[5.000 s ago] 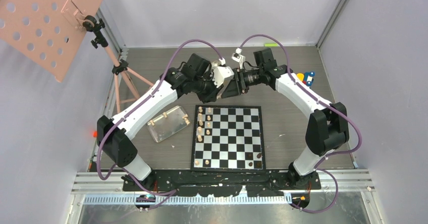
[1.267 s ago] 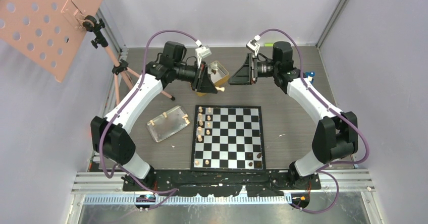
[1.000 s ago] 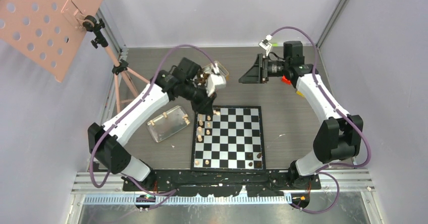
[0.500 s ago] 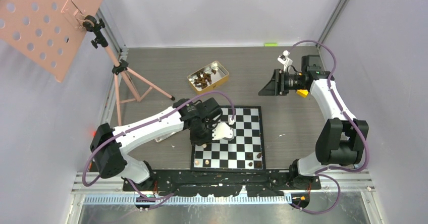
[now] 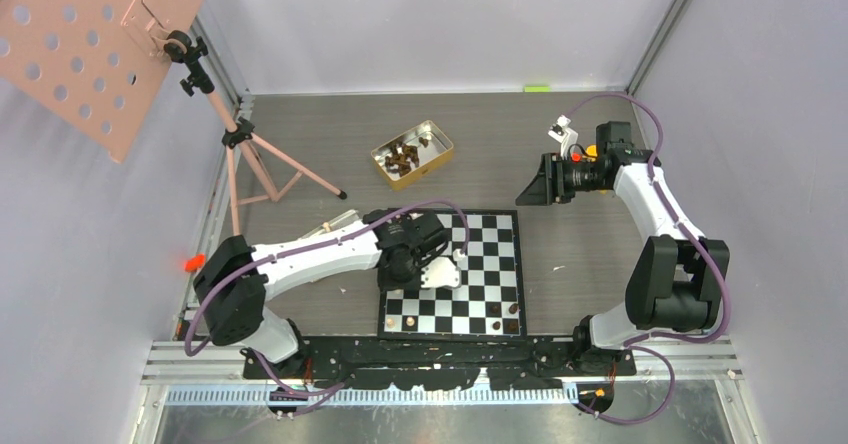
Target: Set up the chess pieces on the board
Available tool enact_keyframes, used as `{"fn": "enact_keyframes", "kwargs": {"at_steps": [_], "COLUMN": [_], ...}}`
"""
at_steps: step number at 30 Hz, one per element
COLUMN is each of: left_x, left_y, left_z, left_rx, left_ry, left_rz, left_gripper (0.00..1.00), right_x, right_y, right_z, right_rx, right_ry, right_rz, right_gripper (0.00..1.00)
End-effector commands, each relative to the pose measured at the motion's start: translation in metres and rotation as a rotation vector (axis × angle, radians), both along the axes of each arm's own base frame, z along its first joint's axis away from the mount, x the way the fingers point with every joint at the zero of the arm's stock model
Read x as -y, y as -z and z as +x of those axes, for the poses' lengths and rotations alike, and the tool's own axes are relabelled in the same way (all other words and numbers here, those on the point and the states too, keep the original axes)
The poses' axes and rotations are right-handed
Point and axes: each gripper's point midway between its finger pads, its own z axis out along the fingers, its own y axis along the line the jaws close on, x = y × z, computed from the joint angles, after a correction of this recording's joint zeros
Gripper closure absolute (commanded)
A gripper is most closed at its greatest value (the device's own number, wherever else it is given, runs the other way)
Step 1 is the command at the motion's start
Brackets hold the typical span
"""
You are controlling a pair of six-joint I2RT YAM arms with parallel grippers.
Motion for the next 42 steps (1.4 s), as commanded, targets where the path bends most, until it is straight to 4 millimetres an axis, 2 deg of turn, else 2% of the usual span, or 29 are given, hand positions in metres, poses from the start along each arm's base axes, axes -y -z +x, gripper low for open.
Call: {"fn": "enact_keyframes", "kwargs": {"at_steps": [1,16,25,29,34,39,42], "left_x": [0.005,0.000,-0.001,-0.002,0.000,0.004,0.008], "left_y": [0.006,0.020,0.024,0.025,0.021,0.005,-0.008], "left_z": [0.008,0.009,0.005,0.006,0.007,0.007,0.004], "left_rx": [0.051,0.080,0.068,0.076,0.084,0.099,0.088], "left_ry": [0.018,0.025,0.038,0.039,0.030,0.032,0.039], "left_rz": [0.006,0.079,0.094,0.104,0.092,0.050,0.006], "left_gripper": [1.00,0.98,0.91,0.85,0.71,0.57,0.54], "right_x": [0.003,0.002,0.003,0.003,0.003,0.003,0.003], "right_y": [-0.010,-0.007,-0.005,-0.005,-0.004,-0.004,-0.003], "right_z": [0.001,0.000,0.000,0.000,0.000,0.000,0.000], "right_rx": [0.076,0.063,0.057,0.053,0.049,0.045,0.043], "right_ry": [-0.008,-0.009,-0.008,-0.008,-0.009,-0.011,-0.011], "right_rz": [-0.017,-0.012,-0.015,-0.014,-0.014,-0.013,-0.013], "right_gripper": [0.43,0.43,0.43,0.43,0.43,0.44,0.44]}}
